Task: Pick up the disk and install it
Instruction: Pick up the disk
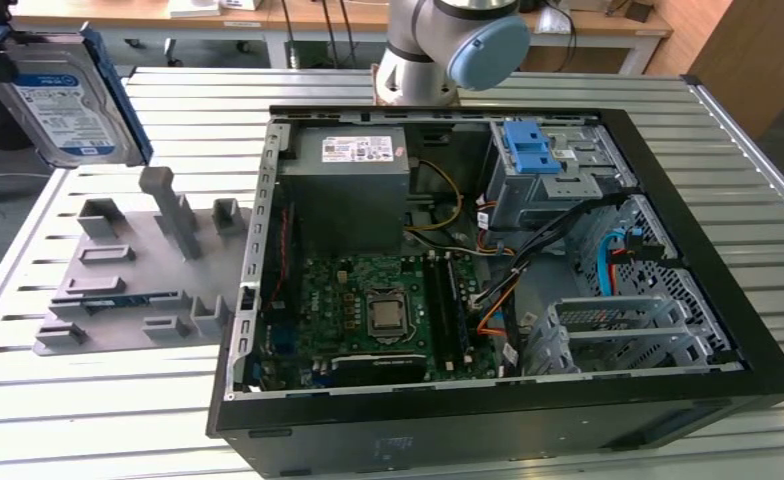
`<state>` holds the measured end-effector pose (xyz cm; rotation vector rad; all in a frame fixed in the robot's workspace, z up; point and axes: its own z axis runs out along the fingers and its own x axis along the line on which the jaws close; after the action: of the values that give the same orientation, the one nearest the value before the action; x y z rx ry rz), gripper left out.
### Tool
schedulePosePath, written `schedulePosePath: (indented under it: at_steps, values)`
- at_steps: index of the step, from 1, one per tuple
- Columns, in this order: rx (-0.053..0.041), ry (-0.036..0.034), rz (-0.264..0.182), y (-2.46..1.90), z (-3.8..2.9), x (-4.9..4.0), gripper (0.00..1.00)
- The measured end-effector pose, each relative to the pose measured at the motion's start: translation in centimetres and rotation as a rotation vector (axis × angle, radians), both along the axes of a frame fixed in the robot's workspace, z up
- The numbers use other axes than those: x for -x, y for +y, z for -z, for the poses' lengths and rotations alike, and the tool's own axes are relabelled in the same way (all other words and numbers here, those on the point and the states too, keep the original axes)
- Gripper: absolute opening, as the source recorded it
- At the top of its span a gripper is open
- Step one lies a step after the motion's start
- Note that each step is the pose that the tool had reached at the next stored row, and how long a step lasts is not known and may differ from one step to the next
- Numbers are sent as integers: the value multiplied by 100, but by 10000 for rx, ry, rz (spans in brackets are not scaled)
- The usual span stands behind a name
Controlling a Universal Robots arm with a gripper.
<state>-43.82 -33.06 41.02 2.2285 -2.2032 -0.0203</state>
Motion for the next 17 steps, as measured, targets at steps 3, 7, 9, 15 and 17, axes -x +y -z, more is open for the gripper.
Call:
schedulePosePath:
  at_steps: [3,7,9,15,17]
  values:
    - [0,1,0,0,-29,0,36]
    - [0,0,0,0,-70,0,36]
    - [0,0,0,0,-90,0,36]
    - [0,0,0,0,-148,0,36]
    - [1,1,0,0,-168,0,36]
